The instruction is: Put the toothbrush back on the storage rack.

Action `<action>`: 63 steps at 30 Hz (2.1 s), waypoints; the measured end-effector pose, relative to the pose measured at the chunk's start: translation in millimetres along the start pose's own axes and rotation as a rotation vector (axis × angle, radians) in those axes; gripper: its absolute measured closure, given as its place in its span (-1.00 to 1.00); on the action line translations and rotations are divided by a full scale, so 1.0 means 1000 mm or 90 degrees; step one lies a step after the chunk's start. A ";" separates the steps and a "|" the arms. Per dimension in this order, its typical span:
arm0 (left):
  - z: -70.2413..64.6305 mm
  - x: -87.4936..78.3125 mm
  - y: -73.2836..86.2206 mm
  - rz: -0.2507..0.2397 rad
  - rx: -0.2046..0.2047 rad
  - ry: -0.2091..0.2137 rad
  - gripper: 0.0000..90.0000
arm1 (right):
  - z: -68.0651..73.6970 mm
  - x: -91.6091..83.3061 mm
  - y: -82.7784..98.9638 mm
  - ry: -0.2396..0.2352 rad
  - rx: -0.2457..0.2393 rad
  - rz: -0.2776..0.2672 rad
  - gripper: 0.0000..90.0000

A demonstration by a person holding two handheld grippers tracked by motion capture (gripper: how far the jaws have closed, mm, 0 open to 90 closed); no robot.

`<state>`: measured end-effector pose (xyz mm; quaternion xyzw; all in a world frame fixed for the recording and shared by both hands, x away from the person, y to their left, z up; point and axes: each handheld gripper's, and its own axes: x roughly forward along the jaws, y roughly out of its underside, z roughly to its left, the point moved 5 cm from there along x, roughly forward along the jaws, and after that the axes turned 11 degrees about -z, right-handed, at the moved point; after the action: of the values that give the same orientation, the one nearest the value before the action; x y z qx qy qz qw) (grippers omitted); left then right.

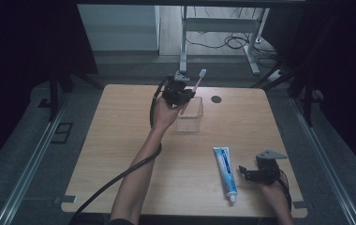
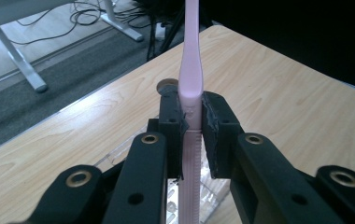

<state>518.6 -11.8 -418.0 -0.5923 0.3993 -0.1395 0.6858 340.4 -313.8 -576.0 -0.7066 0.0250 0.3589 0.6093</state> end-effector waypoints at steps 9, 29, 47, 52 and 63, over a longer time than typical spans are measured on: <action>0.000 0.011 0.008 -0.001 0.001 -0.020 0.75 | 0.000 0.000 0.000 -0.001 0.000 0.000 -0.74; -0.004 0.032 0.037 0.036 0.003 -0.040 0.75 | 0.000 0.000 0.000 -0.003 -0.001 0.000 -0.74; -0.009 0.045 0.059 0.091 0.021 -0.052 0.74 | 0.000 0.000 0.000 -0.004 -0.003 0.001 -0.74; -0.009 0.046 0.058 0.100 0.022 -0.050 0.74 | 0.000 0.000 0.000 -0.004 -0.003 0.001 -0.74; -0.009 0.049 0.059 0.137 0.029 -0.057 0.73 | 0.000 0.001 0.000 -0.004 -0.004 0.001 -0.74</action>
<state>527.2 -35.8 -490.9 -0.5360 0.4261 -0.0478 0.7272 340.8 -313.2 -576.0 -0.7075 0.0225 0.3616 0.6068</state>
